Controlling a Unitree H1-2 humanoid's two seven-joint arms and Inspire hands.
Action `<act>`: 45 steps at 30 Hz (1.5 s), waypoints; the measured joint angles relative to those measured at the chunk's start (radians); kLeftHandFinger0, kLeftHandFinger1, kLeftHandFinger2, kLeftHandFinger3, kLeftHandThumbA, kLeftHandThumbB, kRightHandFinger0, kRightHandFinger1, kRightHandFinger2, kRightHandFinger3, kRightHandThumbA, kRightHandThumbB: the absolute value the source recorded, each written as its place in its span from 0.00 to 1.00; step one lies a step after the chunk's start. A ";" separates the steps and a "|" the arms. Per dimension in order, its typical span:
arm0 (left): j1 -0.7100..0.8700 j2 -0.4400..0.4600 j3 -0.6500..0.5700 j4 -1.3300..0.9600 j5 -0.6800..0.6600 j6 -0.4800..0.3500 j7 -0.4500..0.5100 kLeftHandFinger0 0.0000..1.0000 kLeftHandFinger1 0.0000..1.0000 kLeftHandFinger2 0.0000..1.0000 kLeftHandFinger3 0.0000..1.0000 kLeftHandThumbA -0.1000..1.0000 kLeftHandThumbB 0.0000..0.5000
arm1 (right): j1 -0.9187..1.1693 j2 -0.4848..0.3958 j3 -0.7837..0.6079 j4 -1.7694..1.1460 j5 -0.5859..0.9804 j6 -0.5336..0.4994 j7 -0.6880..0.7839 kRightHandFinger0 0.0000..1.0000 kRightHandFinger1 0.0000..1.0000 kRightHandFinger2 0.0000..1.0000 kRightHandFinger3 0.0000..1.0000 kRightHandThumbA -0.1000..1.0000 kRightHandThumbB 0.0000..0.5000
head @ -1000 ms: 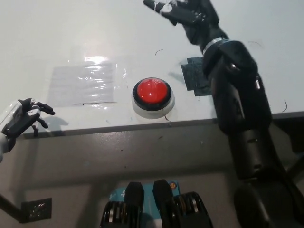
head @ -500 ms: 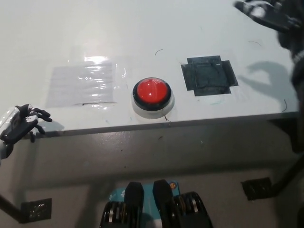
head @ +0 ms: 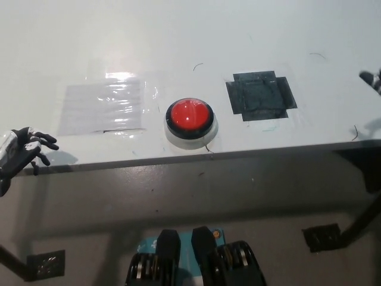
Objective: The robot uses its right hand to make a fist and press the red button kept in the middle of the desk
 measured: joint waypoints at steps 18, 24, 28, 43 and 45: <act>-0.001 0.000 0.006 -0.002 0.000 0.000 0.000 0.17 0.30 0.44 0.58 0.54 0.00 | 0.115 0.034 -0.030 0.003 0.004 -0.013 -0.024 0.12 0.25 0.22 0.28 1.00 0.40; -0.001 -0.002 0.006 -0.003 -0.001 0.000 0.000 0.15 0.29 0.42 0.56 0.56 0.00 | 0.117 0.032 -0.021 0.009 -0.015 -0.021 -0.032 0.11 0.22 0.18 0.25 1.00 0.43; 0.000 -0.004 0.006 -0.006 -0.001 0.000 0.000 0.15 0.30 0.43 0.57 0.54 0.00 | 0.118 0.029 -0.019 0.009 -0.023 -0.021 -0.038 0.05 0.18 0.17 0.24 1.00 0.42; 0.003 -0.005 0.006 -0.006 -0.002 -0.002 0.000 0.17 0.29 0.43 0.56 0.55 0.00 | 0.119 0.023 -0.019 0.009 -0.029 -0.021 -0.039 0.05 0.15 0.14 0.25 1.00 0.39; 0.003 -0.007 0.006 -0.006 -0.002 -0.002 0.000 0.18 0.30 0.44 0.58 0.55 0.00 | 0.119 0.021 -0.019 0.009 -0.029 -0.021 -0.039 0.05 0.16 0.15 0.26 1.00 0.39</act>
